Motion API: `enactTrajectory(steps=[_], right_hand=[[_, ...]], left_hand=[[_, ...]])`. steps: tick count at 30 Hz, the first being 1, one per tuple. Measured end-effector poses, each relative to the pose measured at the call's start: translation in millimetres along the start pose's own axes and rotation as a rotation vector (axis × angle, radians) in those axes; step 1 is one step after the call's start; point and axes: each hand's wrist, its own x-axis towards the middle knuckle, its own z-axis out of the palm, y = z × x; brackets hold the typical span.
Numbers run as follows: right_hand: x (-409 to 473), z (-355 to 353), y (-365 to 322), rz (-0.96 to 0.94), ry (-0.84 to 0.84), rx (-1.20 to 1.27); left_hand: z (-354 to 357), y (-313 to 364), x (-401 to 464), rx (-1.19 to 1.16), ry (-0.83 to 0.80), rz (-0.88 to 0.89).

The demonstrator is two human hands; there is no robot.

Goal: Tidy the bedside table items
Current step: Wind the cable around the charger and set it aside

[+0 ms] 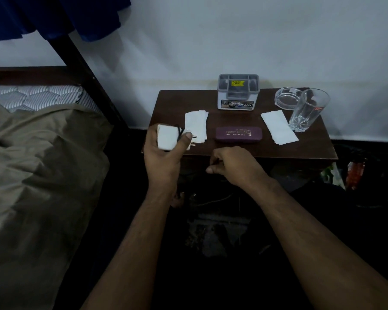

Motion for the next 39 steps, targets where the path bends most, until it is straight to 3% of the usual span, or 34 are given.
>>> enactTrajectory(steps=[4,7,9,12,17,22,28,33,39], right_hand=[[2,0,-1,-0.032,0.133,-0.015],[6,2,-4,-0.029,0.220,0.050],[6,3,-5,-0.014,0.165,0.183],[5,6,-9,-0.011,0.062,0.408],[2,7,-13,0.067,-0.044,0.922],[2,4,-10,0.114,-0.045,0.877],[1,3,-17,0.095,-0.078,0.911],[-4,-3,-19,0.137,-0.206,0.995],[-8,-11,-15,0.086,-0.373,0.788]], left_hand=[[-1,-8,-8,-0.070,-0.058,-0.145],[-3,-7,-12,0.101,-0.181,-0.096],[-5,-4,-12,0.308,-0.251,0.035],[-9,0,-8,0.469,-0.219,0.157],[-10,-2,-6,0.503,-0.259,0.128],[-11,-1,-4,0.429,-0.191,0.082],[-13,4,-3,0.573,-0.146,0.122],[-18,3,2,0.736,-0.170,0.168],[-22,3,5,0.701,-0.118,0.192]])
